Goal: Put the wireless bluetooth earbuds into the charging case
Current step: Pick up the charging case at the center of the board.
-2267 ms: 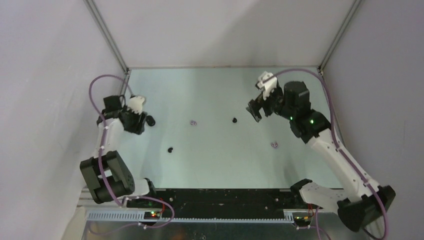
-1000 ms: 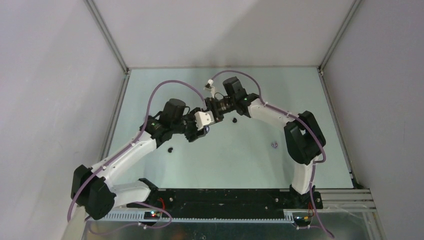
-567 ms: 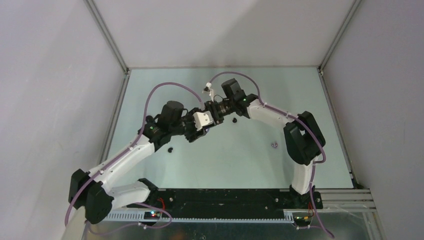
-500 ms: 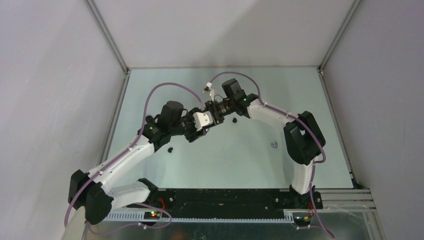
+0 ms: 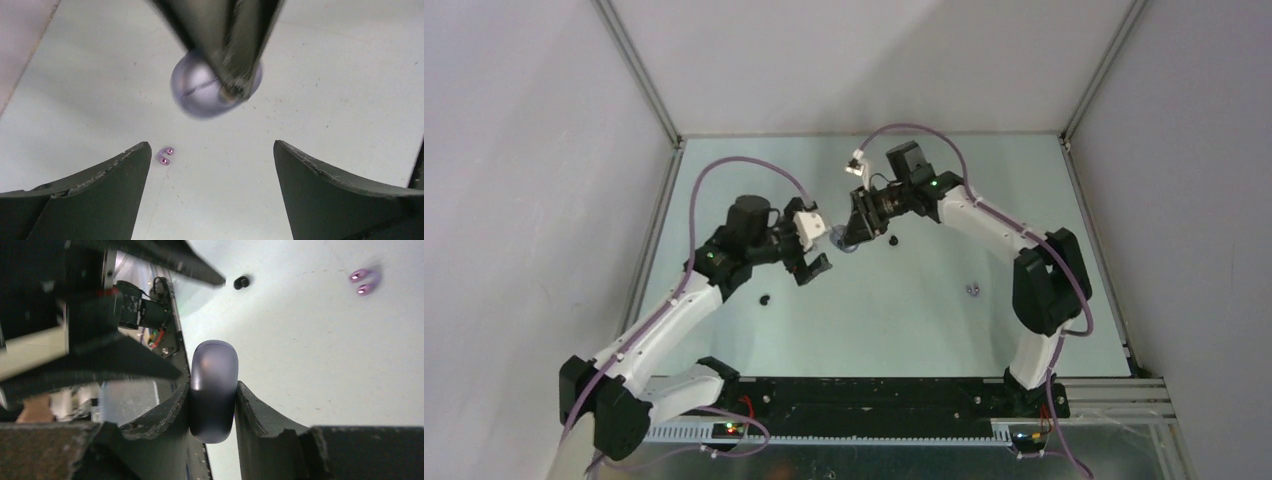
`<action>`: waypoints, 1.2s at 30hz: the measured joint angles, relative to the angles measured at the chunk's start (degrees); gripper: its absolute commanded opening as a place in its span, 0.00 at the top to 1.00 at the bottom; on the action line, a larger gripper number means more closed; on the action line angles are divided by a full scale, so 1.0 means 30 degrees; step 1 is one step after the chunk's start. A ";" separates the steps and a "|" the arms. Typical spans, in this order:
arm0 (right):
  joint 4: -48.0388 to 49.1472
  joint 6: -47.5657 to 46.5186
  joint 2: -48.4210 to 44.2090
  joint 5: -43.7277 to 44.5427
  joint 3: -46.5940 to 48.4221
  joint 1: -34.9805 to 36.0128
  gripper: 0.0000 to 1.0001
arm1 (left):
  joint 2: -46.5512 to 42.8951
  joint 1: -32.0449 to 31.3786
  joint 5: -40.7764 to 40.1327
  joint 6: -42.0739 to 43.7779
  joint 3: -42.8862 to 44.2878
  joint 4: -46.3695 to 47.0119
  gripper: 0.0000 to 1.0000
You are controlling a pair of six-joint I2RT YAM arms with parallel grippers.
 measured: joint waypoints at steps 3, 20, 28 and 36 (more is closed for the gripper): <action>-0.1173 -0.1916 -0.1311 0.0809 0.0015 -0.0335 0.79 | 0.0576 0.2157 0.2353 -0.0925 0.1049 -0.0525 0.01; -0.3016 -0.6747 -0.4022 0.2317 -0.0495 0.0408 0.79 | 0.5778 0.3920 1.2087 -0.2164 0.6747 -0.4663 0.05; -0.3016 -0.6812 -0.3789 0.2455 -0.0503 0.0430 0.79 | 0.5734 0.3213 1.2648 -0.1435 0.6739 -0.5734 0.16; -0.3184 -0.7045 -0.3665 0.2419 -0.0517 0.0874 0.78 | 0.6164 0.2871 1.2932 -0.0933 0.6739 -0.6229 0.30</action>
